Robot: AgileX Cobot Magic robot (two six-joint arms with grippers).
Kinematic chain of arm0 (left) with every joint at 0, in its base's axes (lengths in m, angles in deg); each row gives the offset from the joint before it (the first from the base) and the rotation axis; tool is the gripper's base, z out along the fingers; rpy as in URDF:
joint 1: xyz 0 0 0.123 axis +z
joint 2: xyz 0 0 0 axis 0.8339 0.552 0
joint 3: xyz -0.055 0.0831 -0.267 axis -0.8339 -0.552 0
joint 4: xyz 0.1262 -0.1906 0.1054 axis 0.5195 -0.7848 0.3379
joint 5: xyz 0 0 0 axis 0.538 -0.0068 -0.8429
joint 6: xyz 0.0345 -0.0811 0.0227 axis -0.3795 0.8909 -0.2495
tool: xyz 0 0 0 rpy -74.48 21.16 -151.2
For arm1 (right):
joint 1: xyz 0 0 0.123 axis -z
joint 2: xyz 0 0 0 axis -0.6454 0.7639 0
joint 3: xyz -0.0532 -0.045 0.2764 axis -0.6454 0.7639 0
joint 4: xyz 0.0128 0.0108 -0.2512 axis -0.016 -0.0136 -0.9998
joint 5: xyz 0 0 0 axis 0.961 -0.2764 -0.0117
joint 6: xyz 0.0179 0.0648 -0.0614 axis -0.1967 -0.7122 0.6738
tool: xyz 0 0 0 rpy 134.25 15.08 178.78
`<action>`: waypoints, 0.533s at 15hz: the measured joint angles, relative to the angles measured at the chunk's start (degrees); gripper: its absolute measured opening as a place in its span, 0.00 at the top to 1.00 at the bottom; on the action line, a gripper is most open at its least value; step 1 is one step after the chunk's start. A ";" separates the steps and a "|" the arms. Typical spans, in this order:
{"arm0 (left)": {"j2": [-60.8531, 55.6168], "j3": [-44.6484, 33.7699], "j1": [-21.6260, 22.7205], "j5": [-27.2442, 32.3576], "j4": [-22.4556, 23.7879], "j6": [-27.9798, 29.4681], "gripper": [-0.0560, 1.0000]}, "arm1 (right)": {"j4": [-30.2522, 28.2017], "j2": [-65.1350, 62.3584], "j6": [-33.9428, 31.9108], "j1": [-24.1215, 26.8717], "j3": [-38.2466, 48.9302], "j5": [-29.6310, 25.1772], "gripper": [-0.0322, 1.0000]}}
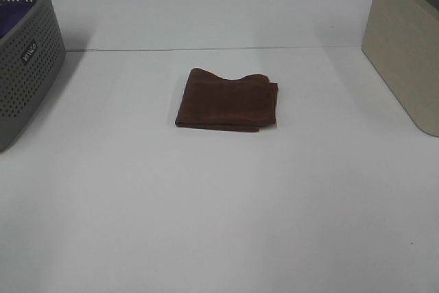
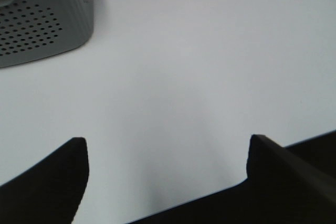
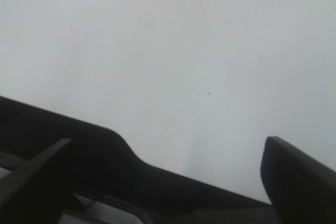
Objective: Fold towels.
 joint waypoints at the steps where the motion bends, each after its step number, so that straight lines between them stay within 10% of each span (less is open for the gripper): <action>1: -0.06 -0.29 0.00 -0.06 -1.38 -2.12 0.22 | -0.17 -1.78 0.17 0.00 0.00 0.00 0.09; 8: -0.11 -0.34 0.00 -0.06 -2.81 -4.24 0.22 | -0.46 -3.38 0.23 0.00 0.00 0.00 0.09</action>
